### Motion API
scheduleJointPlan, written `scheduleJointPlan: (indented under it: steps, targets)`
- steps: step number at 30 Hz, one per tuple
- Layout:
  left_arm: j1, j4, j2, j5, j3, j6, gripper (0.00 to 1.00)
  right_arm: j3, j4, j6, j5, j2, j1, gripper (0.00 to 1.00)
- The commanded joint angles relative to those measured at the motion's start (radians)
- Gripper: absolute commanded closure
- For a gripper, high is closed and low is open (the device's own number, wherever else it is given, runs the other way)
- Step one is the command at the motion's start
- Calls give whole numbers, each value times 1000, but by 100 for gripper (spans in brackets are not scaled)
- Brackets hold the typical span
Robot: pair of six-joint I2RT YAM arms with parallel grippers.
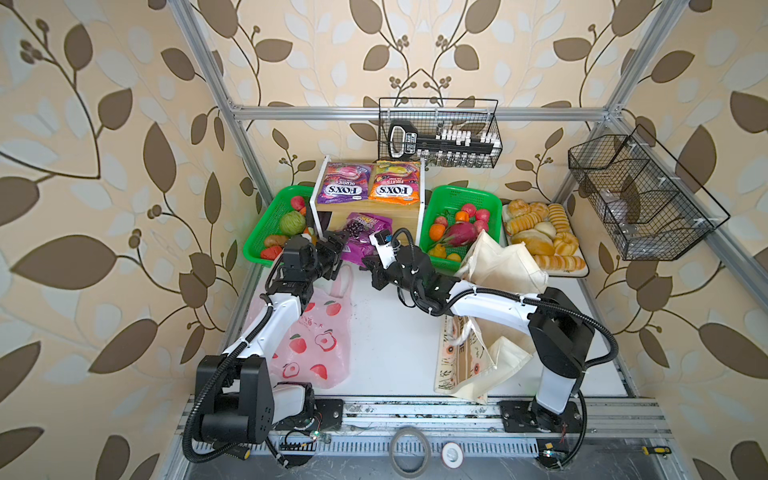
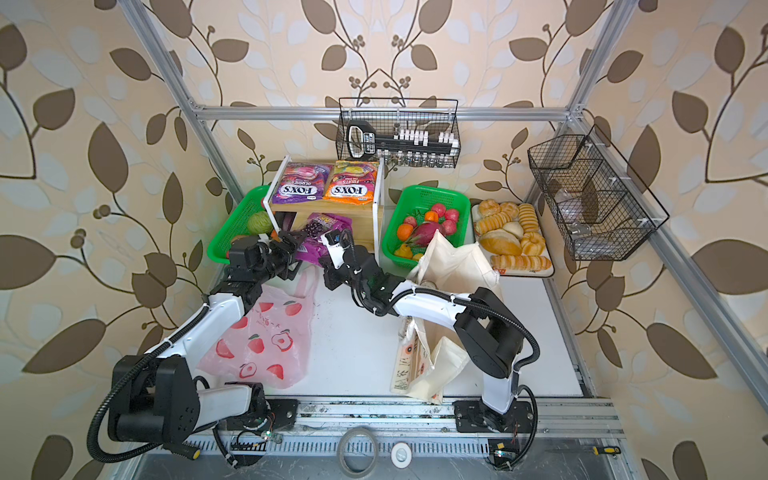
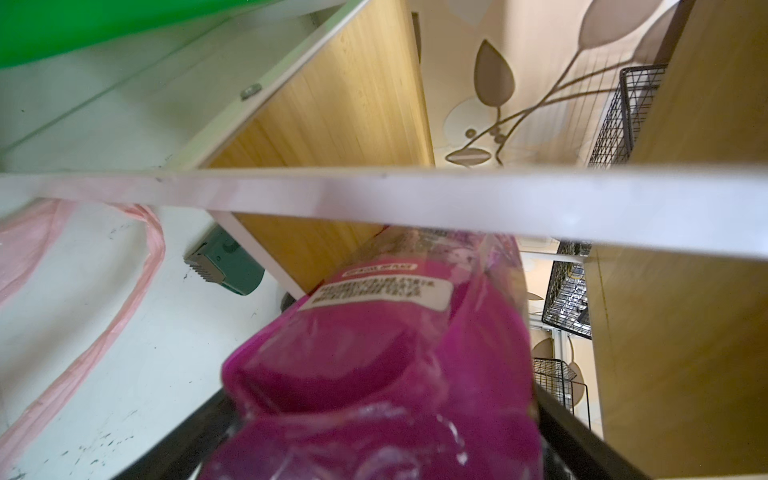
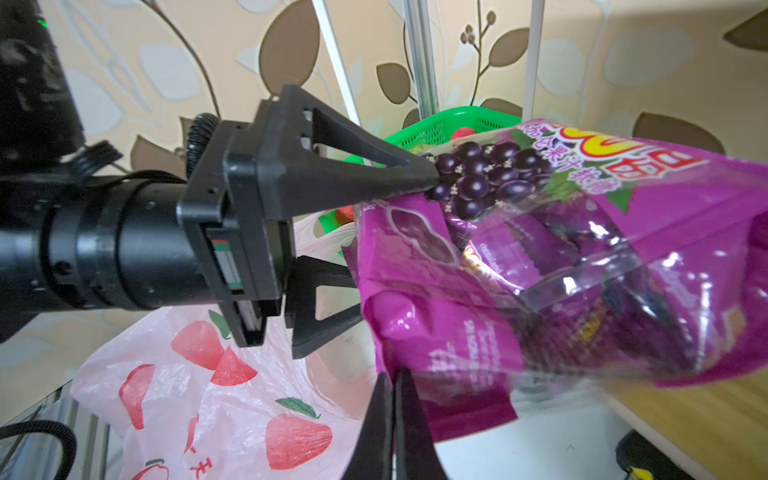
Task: Place the mixed food into the grocery bags and tie them
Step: 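Pull the grape candy bag out toward the left gripper while the left gripper grasps it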
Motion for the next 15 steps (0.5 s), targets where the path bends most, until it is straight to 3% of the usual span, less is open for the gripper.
scheduleJointPlan:
  steps: [1, 7, 10, 15]
  targets:
    - [-10, 64, 1, -21, -6, -22, 4, 52, 37, -8, -82, -20, 6, 100]
    - [-10, 94, -12, -28, -31, -50, 20, 84, 10, -20, -139, -1, 14, 100]
    - [-10, 80, -43, -46, -42, -58, 34, 95, -7, -28, -146, -1, 17, 100]
    - [-9, 26, -130, -109, -69, -64, 68, 121, -67, -62, -143, -9, 25, 97]
